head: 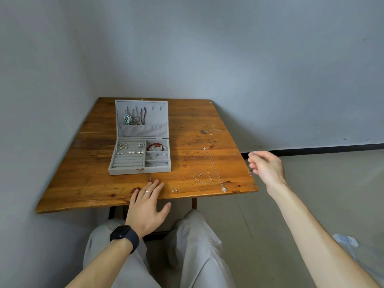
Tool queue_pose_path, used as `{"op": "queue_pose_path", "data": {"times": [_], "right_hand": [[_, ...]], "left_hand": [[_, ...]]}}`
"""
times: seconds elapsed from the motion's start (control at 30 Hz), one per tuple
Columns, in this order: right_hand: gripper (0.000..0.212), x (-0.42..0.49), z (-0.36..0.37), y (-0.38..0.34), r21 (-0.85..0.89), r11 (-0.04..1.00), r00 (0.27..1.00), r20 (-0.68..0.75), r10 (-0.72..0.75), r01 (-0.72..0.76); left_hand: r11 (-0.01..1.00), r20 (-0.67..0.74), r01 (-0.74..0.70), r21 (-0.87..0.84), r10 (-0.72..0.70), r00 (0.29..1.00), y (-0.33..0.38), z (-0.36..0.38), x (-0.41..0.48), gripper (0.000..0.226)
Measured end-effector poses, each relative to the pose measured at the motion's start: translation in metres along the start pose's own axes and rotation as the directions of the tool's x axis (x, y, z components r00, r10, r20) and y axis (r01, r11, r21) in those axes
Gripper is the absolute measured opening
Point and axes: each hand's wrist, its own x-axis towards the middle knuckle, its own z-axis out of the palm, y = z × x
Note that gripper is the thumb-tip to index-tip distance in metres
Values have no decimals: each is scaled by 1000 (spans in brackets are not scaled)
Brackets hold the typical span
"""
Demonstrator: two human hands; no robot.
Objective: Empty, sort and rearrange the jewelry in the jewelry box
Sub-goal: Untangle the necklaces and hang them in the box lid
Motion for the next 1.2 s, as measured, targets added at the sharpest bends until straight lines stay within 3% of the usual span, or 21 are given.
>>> {"op": "queue_pose_path", "data": {"times": [0.13,0.3,0.43,0.53,0.7,0.87,0.97,1.1,1.2], "right_hand": [[5,-15,27,-47,-53,991,972,208,-112,126],[8,-46,59,-92,-83,951,816,539,-209,298],[8,-61,82,-120,-41,927,687,683,-246,372],[10,-62,96,-132,-38,917,668,697,-261,398],[9,-67,125,-134,-44,918,636,734,-239,395],[10,-68,148,-126,-17,952,618,764,-184,305],[10,-62,151,-117,95,988,663,732,-154,124],[24,-51,143,-95,215,970,743,666,-63,-110],[30,-52,143,-73,169,974,740,673,-1,-152]], "left_hand": [[911,32,89,-402,-83,996,23,-43,21,66],[637,133,71,-768,49,990,63,-116,59,65],[526,182,61,-849,182,966,63,-154,68,30],[393,221,145,-908,155,963,48,-165,62,30],[312,203,180,-933,44,978,21,-167,58,30],[254,234,223,-941,11,972,0,-164,57,48],[199,283,278,-940,-4,959,-16,-162,52,33],[13,337,338,-941,-68,939,-47,-153,41,18],[10,368,369,-929,-38,929,-62,-149,34,16]]}}
